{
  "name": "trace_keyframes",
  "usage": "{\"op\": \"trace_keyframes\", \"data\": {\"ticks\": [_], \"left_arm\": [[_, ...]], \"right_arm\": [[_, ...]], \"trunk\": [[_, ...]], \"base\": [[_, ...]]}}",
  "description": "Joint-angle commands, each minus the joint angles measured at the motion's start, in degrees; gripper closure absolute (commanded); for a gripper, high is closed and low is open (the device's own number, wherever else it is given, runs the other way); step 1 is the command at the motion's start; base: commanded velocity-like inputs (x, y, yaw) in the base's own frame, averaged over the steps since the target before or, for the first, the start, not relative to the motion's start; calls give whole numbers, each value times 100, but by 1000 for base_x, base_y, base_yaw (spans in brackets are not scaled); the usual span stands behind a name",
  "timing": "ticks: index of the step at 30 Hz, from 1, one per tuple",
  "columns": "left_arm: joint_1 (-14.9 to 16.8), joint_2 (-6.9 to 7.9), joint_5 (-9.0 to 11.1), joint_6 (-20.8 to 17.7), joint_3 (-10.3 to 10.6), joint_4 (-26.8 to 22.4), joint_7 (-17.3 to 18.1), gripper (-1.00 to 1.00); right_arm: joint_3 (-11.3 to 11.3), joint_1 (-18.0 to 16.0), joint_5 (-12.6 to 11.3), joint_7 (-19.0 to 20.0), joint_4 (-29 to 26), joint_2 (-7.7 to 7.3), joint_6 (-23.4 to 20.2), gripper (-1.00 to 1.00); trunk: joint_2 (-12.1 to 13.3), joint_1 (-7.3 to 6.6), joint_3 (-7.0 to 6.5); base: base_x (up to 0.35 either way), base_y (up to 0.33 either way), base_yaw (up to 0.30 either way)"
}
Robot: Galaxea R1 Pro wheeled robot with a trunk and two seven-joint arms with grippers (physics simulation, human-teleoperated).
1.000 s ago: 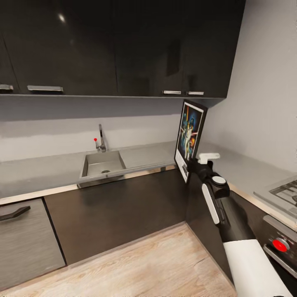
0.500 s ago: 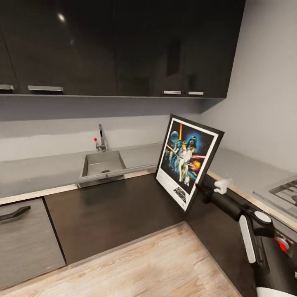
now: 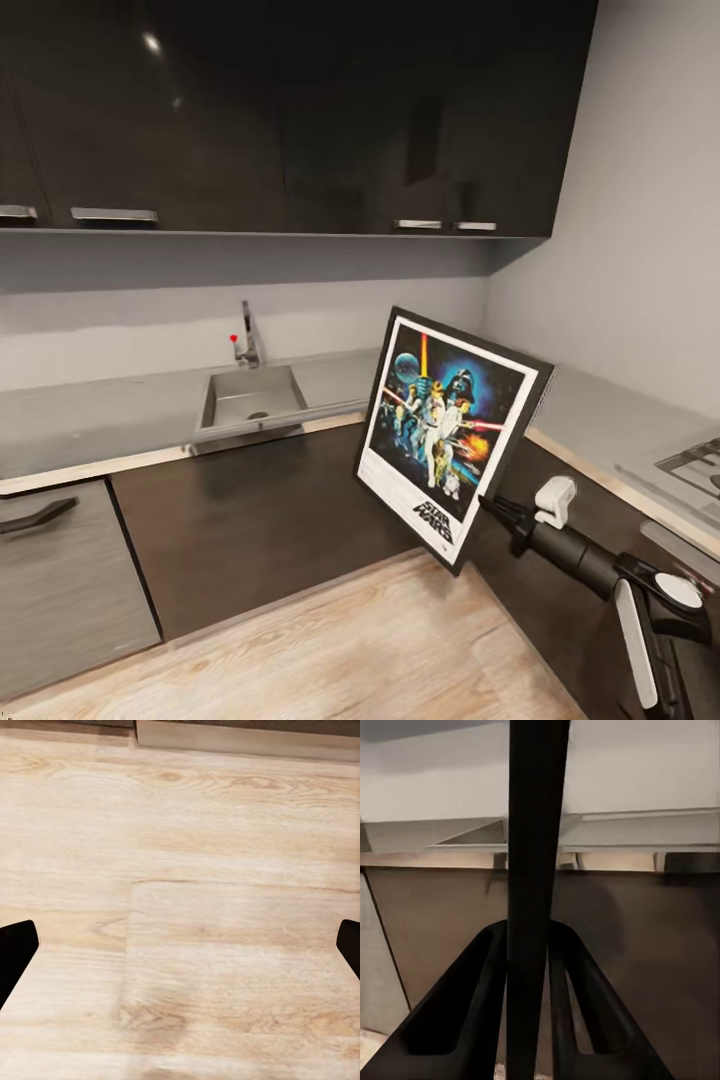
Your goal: Pick up the poster from the kitchen countertop and hang it on one of the wall nails in the kitchen.
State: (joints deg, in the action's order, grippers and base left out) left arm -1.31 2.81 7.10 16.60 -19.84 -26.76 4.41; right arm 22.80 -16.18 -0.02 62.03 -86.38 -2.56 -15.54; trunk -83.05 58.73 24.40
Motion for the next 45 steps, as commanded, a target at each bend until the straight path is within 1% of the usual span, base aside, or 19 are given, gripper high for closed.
{"op": "trace_keyframes", "data": {"ticks": [1, 3, 5, 8, 10, 15, 22, 45], "left_arm": [[0, -1, 58, 1, -12, -4, 45, -100], [1, -1, 57, 1, -9, -4, 44, -100], [0, 0, 56, 1, -5, -4, 43, -100], [-1, -2, 55, 6, 3, -5, 43, -100], [-1, -4, 55, 7, 7, -5, 43, -100], [0, -8, 55, 10, 22, -5, 43, -100], [0, -9, 55, 7, 24, -5, 43, -100], [-1, -9, 54, 1, 33, 4, 43, -100]], "right_arm": [[4, -2, 2, 57, 0, 1, -56, 100], [-7, 2, 46, 69, 6, 3, -49, 100], [-21, 7, 168, 77, 12, 7, -42, 100], [-27, 9, 277, 79, 20, 9, -39, 100], [-28, 9, 302, 78, 23, 9, -38, 100], [-37, 9, 451, 64, 118, 53, -37, 100], [-40, 9, 473, 71, 141, 59, -50, 100], [-47, 9, 477, 68, 151, 53, -63, 100]], "trunk": [[-3, 0, 5], [-3, 0, 5], [-3, 0, 5], [-3, 0, 5], [-3, 0, 5], [-3, 0, 5], [-3, 0, 33], [-3, 0, 241]], "base": [[0, 0, 186], [0, 0, 215], [0, 0, 255], [0, 0, 274], [0, 0, 284], [0, 0, 222], [0, 0, 43], [0, 0, 1]]}}
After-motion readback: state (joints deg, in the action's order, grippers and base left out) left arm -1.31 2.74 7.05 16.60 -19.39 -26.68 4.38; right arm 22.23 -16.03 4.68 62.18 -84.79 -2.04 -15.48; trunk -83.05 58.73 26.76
